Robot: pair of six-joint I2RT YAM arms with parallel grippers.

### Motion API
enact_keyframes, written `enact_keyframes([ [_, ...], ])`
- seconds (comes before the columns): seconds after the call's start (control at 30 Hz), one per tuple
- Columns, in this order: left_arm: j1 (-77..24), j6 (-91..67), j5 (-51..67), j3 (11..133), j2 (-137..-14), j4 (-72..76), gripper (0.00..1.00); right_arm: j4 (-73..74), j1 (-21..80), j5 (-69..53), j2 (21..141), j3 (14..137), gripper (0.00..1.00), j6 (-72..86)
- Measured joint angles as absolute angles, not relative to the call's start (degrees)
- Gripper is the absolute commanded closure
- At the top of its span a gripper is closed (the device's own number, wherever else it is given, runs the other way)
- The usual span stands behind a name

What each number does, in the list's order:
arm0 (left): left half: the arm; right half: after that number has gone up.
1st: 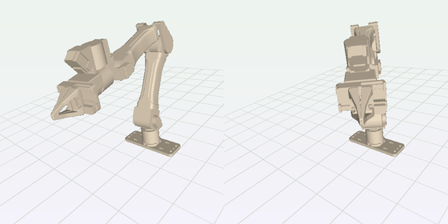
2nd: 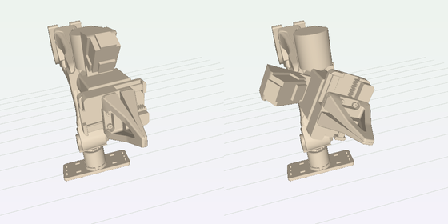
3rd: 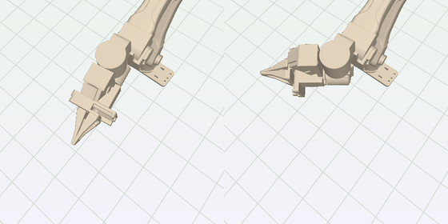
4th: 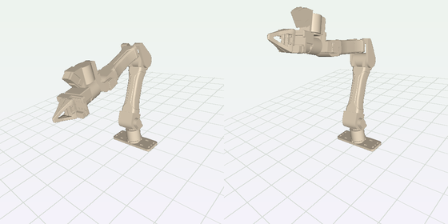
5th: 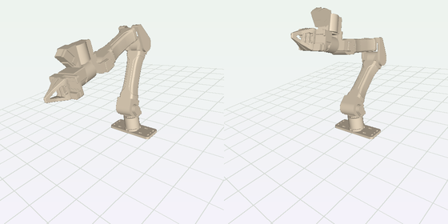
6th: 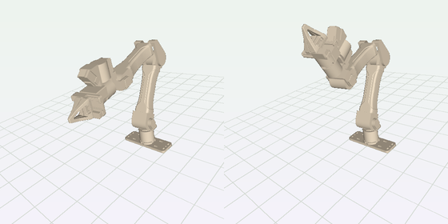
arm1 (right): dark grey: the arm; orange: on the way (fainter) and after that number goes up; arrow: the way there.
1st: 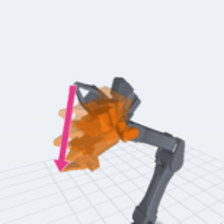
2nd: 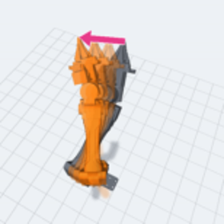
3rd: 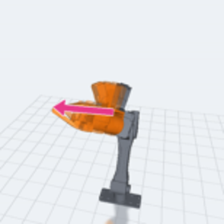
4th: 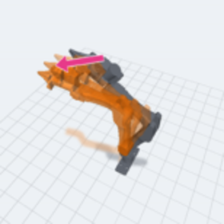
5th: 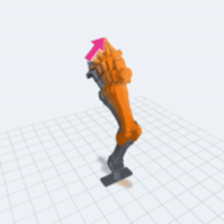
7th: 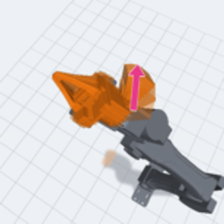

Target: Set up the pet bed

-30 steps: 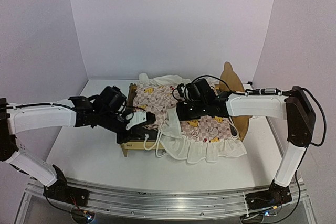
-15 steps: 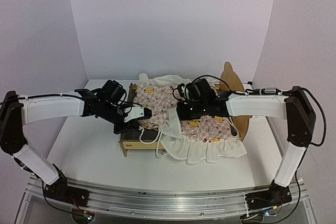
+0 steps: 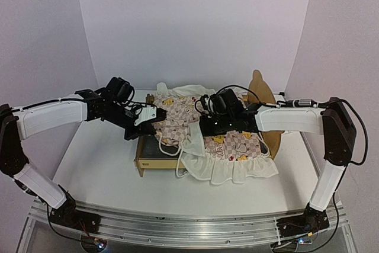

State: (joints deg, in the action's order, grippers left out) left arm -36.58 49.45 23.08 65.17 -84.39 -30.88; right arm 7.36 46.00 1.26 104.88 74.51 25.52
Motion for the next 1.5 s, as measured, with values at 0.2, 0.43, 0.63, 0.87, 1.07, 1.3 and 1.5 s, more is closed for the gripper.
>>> enact_keyframes([
  [0.2,-37.93,51.59,26.34,63.96,-85.22,-35.33,1.0,7.36,46.0,1.26,104.88,74.48,1.0,25.54],
  [0.43,-38.35,54.17,27.05,66.67,-94.8,-39.2,1.0,7.35,46.0,1.23,104.88,74.48,1.0,25.54],
  [0.63,-38.57,60.28,27.29,70.53,-99.86,-44.44,1.0,7.35,46.0,1.22,104.88,74.48,1.0,25.56],
  [0.87,-40.45,67.37,26.43,73.86,-102.73,-48.08,0.61,7.38,46.0,1.02,104.88,74.48,1.0,25.56],
  [1.07,-39.8,71.43,27.01,76.08,-103.15,-50.91,0.49,7.4,46.0,0.84,104.88,74.48,1.0,25.54],
  [1.3,-38.32,79.93,29.3,81.2,-103.15,-59.58,0.38,7.43,46.01,0.18,104.88,74.48,0.99,25.53],
  [1.5,-38.32,82.5,32.16,84.41,-103.23,-67.75,0.33,9.24,47.02,-0.45,104.66,74.48,0.75,24.38],
])
